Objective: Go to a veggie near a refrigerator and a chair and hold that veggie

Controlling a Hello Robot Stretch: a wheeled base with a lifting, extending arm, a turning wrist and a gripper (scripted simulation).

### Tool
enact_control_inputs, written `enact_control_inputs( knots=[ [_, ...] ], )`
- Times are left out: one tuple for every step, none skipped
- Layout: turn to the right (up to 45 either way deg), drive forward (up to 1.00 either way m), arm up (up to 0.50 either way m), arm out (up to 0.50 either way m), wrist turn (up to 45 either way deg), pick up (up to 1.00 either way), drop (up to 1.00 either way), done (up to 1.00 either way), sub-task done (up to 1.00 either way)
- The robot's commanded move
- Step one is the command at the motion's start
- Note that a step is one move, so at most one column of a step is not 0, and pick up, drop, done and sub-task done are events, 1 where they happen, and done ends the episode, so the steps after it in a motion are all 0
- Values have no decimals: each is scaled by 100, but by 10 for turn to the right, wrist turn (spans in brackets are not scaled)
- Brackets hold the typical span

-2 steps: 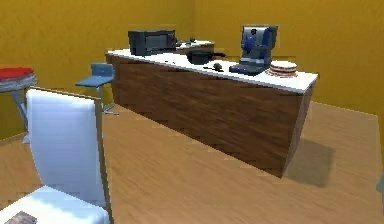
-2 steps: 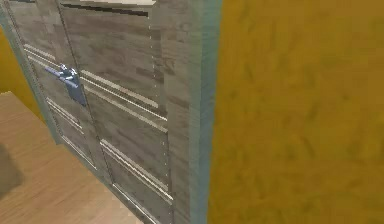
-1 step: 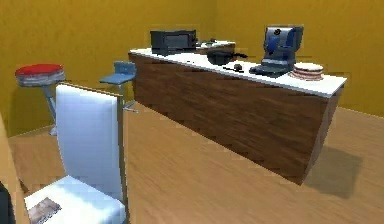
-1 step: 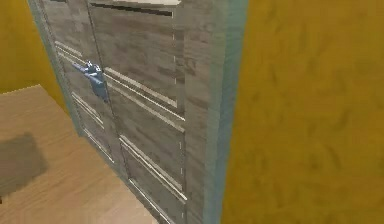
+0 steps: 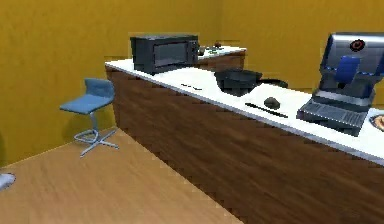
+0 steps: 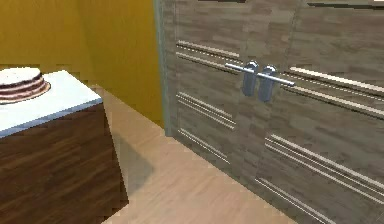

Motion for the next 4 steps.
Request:
enact_control_inputs(
  knots=[
    [-60, 0, 0, 0, 0, 0, 0, 0, 0],
    [0, 30, 0, 0, 0, 0, 0, 0, 0],
    [-360, 0, 0, 0, 0, 0, 0, 0, 0],
    [0, 30, 0, 0, 0, 0, 0, 0, 0]
  ],
)
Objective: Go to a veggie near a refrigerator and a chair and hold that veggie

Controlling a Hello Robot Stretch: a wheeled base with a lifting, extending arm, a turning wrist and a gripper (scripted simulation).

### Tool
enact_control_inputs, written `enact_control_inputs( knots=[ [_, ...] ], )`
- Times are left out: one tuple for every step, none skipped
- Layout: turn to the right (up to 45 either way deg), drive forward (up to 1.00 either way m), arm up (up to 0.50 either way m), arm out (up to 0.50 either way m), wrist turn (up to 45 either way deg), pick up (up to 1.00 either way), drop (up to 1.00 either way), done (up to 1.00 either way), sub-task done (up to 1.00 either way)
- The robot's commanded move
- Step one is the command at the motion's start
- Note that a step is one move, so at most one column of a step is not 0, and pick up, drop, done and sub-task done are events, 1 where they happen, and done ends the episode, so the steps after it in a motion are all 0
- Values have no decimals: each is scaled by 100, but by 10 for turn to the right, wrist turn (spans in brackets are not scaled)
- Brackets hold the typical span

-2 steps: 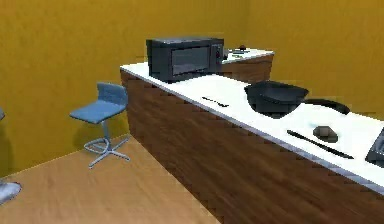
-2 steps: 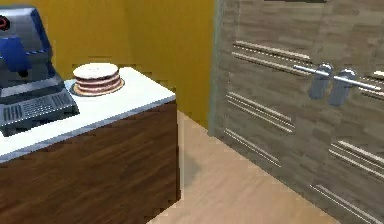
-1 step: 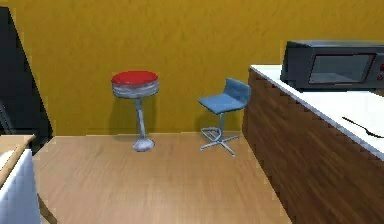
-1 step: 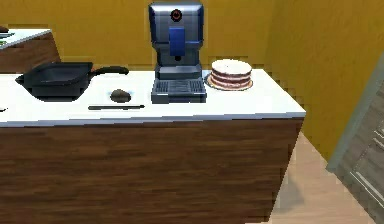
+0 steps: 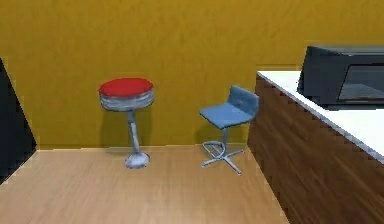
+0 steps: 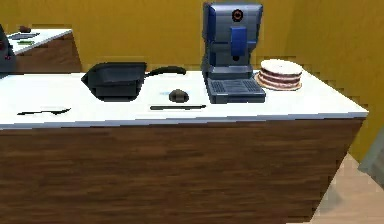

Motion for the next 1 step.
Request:
enact_control_inputs(
  knots=[
    [-240, 0, 0, 0, 0, 0, 0, 0, 0]
  ],
)
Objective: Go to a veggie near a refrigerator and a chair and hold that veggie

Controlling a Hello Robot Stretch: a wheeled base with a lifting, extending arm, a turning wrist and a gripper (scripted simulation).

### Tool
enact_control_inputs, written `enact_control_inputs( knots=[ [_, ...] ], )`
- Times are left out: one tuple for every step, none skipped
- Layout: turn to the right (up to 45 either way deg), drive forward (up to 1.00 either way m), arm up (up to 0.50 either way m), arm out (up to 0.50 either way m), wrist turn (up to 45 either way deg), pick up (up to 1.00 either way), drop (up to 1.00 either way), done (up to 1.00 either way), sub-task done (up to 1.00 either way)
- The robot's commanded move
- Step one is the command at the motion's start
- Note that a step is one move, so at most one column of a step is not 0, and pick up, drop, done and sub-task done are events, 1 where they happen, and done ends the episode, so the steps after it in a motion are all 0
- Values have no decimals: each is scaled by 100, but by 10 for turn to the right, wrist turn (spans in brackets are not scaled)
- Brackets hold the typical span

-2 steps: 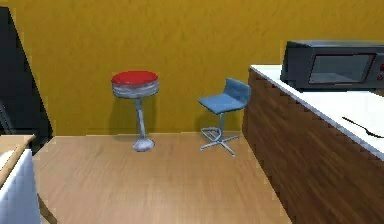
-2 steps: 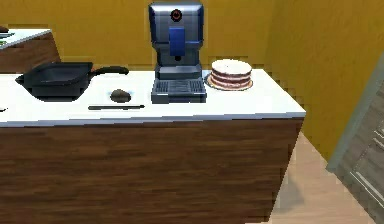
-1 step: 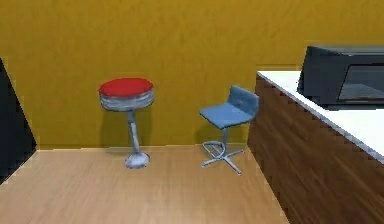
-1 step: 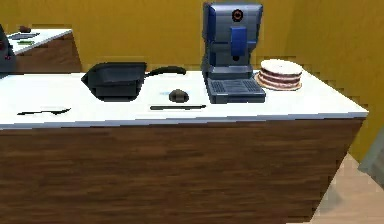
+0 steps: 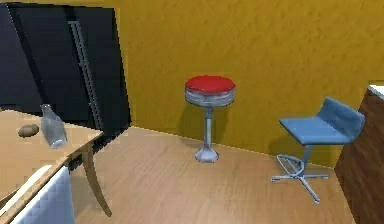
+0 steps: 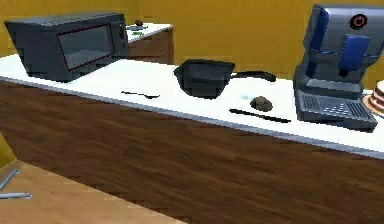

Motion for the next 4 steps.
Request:
enact_control_inputs(
  knots=[
    [0, 55, 0, 0, 0, 0, 0, 0, 0],
    [-60, 0, 0, 0, 0, 0, 0, 0, 0],
    [0, 55, 0, 0, 0, 0, 0, 0, 0],
    [-420, 0, 0, 0, 0, 0, 0, 0, 0]
  ],
)
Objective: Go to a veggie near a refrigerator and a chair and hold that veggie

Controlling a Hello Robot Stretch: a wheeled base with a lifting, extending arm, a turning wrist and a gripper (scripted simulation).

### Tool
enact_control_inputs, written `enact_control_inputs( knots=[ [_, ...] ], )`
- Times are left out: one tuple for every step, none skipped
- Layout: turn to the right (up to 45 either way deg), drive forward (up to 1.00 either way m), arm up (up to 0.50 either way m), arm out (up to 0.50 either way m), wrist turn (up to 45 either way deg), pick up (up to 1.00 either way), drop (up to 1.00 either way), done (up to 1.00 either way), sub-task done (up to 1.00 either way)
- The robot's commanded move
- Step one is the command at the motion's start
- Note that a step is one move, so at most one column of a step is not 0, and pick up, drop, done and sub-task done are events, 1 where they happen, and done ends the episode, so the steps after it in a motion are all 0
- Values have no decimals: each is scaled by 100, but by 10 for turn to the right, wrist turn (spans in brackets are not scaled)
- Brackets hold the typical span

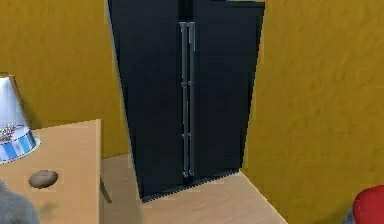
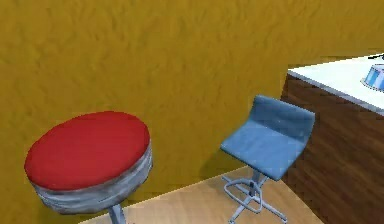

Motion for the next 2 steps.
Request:
enact_control_inputs(
  knots=[
    [0, 35, 0, 0, 0, 0, 0, 0, 0],
    [-450, 0, 0, 0, 0, 0, 0, 0, 0]
  ],
)
